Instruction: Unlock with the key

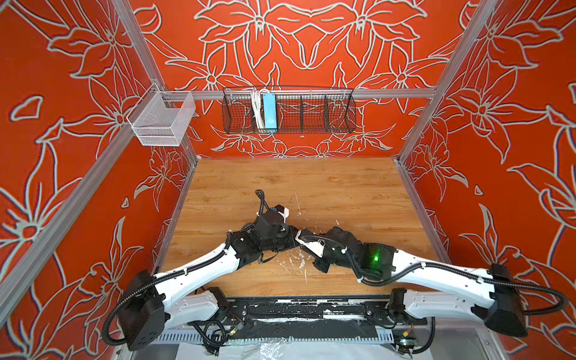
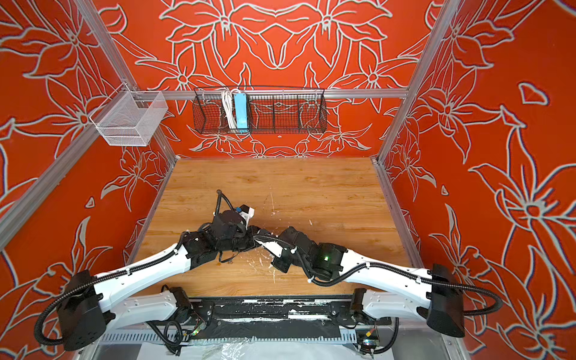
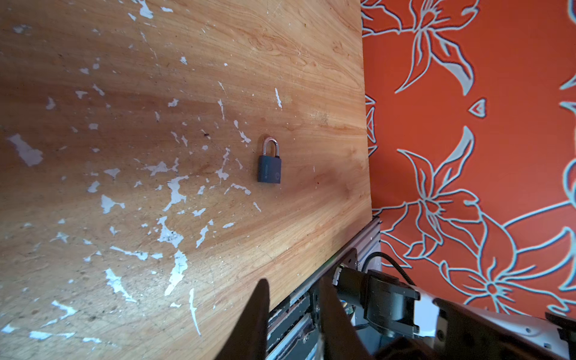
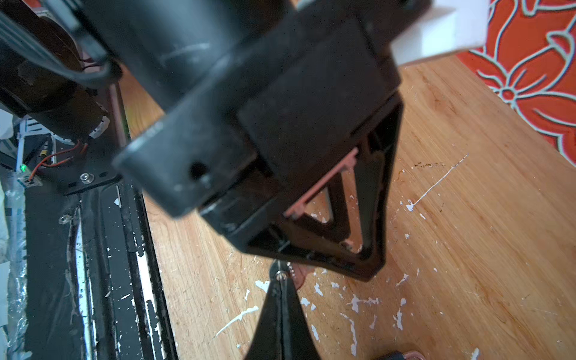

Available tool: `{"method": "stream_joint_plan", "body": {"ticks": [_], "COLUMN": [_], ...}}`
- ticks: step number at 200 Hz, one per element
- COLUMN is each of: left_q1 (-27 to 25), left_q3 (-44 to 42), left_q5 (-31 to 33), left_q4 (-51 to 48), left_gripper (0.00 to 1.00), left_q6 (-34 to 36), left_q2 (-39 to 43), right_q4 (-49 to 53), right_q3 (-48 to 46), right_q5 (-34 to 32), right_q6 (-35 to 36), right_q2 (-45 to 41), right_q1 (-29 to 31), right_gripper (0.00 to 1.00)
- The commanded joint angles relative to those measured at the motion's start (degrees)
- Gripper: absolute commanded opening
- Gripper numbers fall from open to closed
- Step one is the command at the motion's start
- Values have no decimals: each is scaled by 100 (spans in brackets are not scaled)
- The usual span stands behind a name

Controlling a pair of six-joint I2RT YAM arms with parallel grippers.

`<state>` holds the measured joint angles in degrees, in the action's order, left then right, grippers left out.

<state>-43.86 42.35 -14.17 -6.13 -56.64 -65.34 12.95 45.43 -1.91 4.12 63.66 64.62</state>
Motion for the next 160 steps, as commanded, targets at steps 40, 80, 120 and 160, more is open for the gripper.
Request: {"method": "stream_joint_plan", "body": {"ticks": [40, 80, 120, 160], "left_q1": [28, 31, 26, 27], "left_q3": [160, 142, 160, 142], "left_q5": [63, 83, 145, 504], "left_q4": [7, 5, -10, 32], "left_gripper": [12, 1, 0, 0], "left_q6": [66, 40, 74, 223], "left_q2": [29, 9, 43, 207], "right_q4": [-153, -138, -118, -57], "right_q3": [-122, -131, -160, -164], "right_q5": [-9, -93, -190, -278], "right_q6": [202, 223, 253, 182], "right_q2": [7, -4, -74, -236], "right_q1": [33, 33, 33, 29], "right_gripper": [0, 0, 0, 29]}}
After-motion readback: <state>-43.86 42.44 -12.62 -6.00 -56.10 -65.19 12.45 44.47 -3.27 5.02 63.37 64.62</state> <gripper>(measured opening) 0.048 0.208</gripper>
